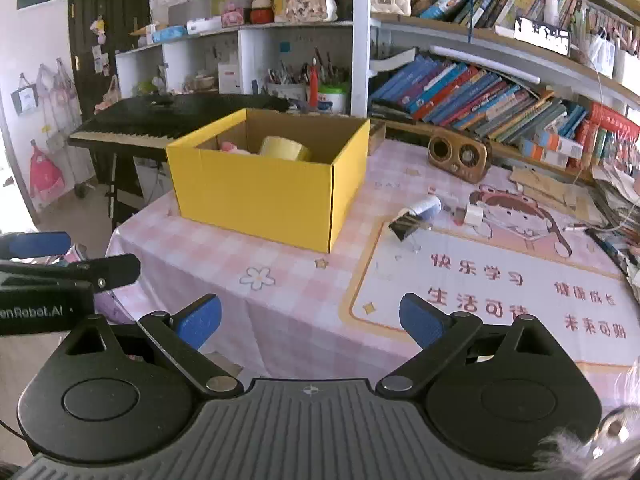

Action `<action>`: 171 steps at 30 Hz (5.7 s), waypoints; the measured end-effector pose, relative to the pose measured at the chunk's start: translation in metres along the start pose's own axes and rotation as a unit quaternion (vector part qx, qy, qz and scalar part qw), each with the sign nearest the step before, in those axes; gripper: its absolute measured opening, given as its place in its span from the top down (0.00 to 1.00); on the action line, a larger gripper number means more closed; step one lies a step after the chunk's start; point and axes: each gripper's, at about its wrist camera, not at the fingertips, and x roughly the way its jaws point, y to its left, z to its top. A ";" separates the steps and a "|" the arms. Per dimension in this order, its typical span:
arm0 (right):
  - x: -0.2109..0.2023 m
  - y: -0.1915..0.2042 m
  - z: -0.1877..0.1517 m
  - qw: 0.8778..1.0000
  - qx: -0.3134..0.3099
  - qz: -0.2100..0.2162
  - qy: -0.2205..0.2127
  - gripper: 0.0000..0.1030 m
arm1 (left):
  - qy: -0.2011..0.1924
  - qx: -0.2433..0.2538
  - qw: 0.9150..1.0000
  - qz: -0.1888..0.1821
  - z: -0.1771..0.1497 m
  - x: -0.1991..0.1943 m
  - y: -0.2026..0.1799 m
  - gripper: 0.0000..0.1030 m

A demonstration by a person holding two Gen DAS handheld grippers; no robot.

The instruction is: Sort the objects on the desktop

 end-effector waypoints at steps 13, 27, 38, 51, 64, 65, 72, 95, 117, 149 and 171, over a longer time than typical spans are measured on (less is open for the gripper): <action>-0.005 -0.003 -0.008 1.000 0.013 -0.014 0.016 0.06 | 0.018 -0.003 1.000 -0.018 -0.007 0.001 -0.002 0.12; -0.006 -0.017 -0.013 0.999 0.022 -0.035 0.035 0.06 | 0.041 0.006 0.998 -0.049 -0.005 0.016 -0.017 0.12; -0.014 -0.049 -0.025 0.994 0.061 -0.076 0.046 0.06 | 0.057 0.041 0.993 -0.091 0.000 0.032 -0.052 0.12; -0.011 -0.103 -0.030 0.986 0.102 -0.113 0.065 0.06 | 0.073 0.072 0.986 -0.134 0.013 0.061 -0.106 0.12; -0.003 -0.157 -0.021 0.983 0.112 -0.133 0.064 0.07 | 0.069 0.079 0.983 -0.153 0.027 0.087 -0.150 0.12; -0.001 -0.161 -0.020 0.983 0.112 -0.132 0.066 0.07 | 0.069 0.079 0.983 -0.153 0.028 0.090 -0.154 0.12; 0.018 -0.188 -0.009 0.984 0.104 -0.123 0.077 0.07 | 0.076 0.066 0.984 -0.146 0.036 0.112 -0.170 0.12; 0.109 -0.269 0.051 0.995 0.071 -0.031 0.063 0.07 | 0.055 0.039 0.997 -0.030 0.067 0.180 -0.212 0.20; 0.164 -0.291 0.083 0.998 0.031 0.010 0.049 0.07 | 0.075 -0.021 0.997 0.028 0.079 0.236 -0.224 0.31; 0.230 -0.293 0.088 0.996 -0.013 0.047 0.071 0.07 | 0.071 -0.007 0.997 0.028 0.083 0.227 -0.215 0.88; 0.279 -0.272 0.086 0.993 -0.053 0.065 0.077 0.36 | 0.106 0.012 0.994 0.013 0.066 0.213 -0.211 0.47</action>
